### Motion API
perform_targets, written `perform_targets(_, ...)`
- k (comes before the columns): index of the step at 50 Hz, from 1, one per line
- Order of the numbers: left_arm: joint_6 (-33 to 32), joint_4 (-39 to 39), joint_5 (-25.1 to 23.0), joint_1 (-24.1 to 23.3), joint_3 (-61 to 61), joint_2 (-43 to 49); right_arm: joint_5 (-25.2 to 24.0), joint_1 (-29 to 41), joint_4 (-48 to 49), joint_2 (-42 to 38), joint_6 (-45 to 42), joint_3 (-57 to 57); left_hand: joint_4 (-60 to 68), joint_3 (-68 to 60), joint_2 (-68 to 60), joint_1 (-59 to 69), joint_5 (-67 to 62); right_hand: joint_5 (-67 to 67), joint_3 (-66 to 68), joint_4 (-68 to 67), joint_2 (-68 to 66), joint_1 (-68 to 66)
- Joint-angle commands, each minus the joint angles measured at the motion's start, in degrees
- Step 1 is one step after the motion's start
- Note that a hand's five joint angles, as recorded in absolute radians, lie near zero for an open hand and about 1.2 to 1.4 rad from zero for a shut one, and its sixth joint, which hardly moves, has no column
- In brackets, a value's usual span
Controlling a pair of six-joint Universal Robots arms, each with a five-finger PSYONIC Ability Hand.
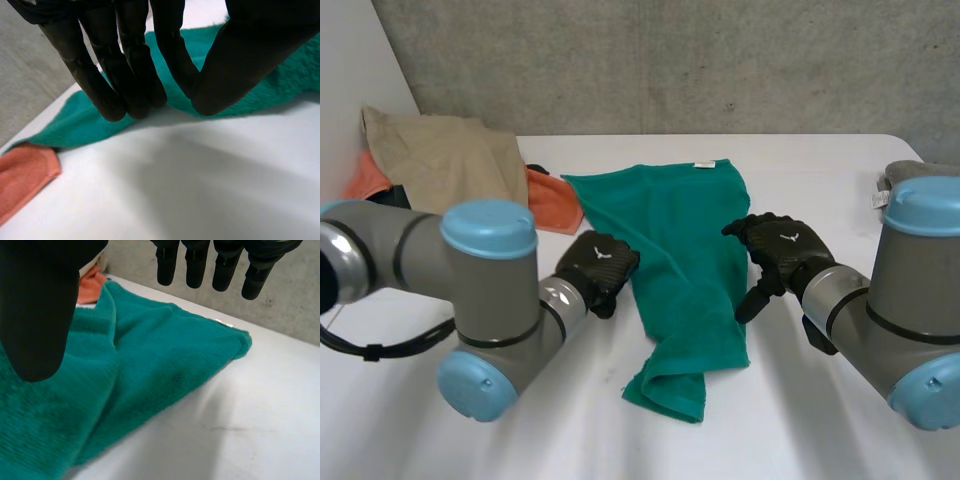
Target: Fold the laundry.
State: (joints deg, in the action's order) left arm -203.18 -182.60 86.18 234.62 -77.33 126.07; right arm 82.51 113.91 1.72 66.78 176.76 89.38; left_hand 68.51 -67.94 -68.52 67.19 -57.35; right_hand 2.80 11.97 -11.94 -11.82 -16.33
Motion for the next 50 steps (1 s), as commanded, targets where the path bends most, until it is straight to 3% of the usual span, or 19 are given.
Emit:
perform_targets(1, 0.5, 0.4, -1.8, 2.5, -1.0, -4.7, 4.2, 1.6, -10.4, 0.9, 14.1, -5.3, 11.5, -12.1, -11.5, 12.8, -12.7, -2.8, -2.0, 1.9, 1.8, 6.3)
perform_targets(2, 0.7, 0.4, -2.0, 2.8, -1.2, -5.2, 5.0, 2.1, -12.9, 0.6, 17.1, -6.7, 7.7, -8.2, -7.7, 9.0, -8.8, -2.8, -2.0, 1.9, 1.8, 6.3)
perform_targets(3, 1.0, 0.4, -2.2, 3.5, -1.5, -6.4, 5.4, 2.4, -14.0, 0.4, 18.3, -7.4, -9.0, 8.4, 9.0, -7.7, 7.8, -2.8, -2.0, 1.9, 1.8, 6.3)
perform_targets(6, 1.7, 0.3, -2.6, 4.6, -2.4, -8.4, 6.2, 4.6, -17.3, -1.6, 22.0, -10.3, -32.3, 31.7, 32.3, -31.0, 31.1, -2.8, -2.0, 1.9, 1.8, 6.3)
perform_targets(18, 2.2, 0.2, -2.7, 7.9, -3.6, -11.0, 15.5, 11.9, -20.9, -12.9, 17.7, -20.1, -58.5, 57.9, 58.5, -57.2, 57.3, 4.4, 5.2, -5.3, -5.4, -0.9)
perform_targets(21, 2.2, 0.1, -2.9, 8.3, -3.7, -10.9, 15.9, 12.6, -20.8, -14.9, 16.8, -21.5, -58.5, 57.9, 58.5, -57.2, 57.3, 8.6, 9.5, -9.5, -9.6, -5.1)
perform_targets(24, 2.2, 0.1, -3.5, 9.0, -3.5, -10.8, 16.4, 13.3, -21.3, -16.0, 15.6, -22.7, -58.5, 57.9, 58.5, -57.2, 57.3, 36.3, 37.1, -37.1, -37.3, -32.8)
perform_targets(26, 1.9, 0.0, -3.7, 9.5, -3.2, -10.3, 16.5, 13.4, -21.6, -15.5, 14.8, -22.8, -58.5, 57.9, 58.5, -57.2, 57.3, 67.0, 67.9, -67.9, -68.0, -63.5)
perform_targets(31, 1.7, -1.6, -5.3, 10.9, -0.4, -7.1, 14.5, 14.2, -19.7, -8.0, 11.8, -20.7, -58.5, 57.9, 58.5, -57.2, 57.3, 67.2, 68.0, -68.1, -68.2, -63.7)
perform_targets(41, -1.9, 0.2, -7.6, 11.6, 17.4, 6.9, 2.1, 14.8, -21.0, 9.2, -7.2, -16.7, -58.5, 57.9, 58.5, -57.2, 57.3, 67.2, 68.0, -68.1, -68.2, -63.7)
perform_targets(50, -7.2, 4.4, -7.5, 10.8, 29.3, 17.3, -2.0, 17.4, -27.6, 18.0, -7.9, -15.9, -58.5, 57.9, 58.5, -57.2, 57.3, 67.2, 68.0, -68.1, -68.2, -63.7)
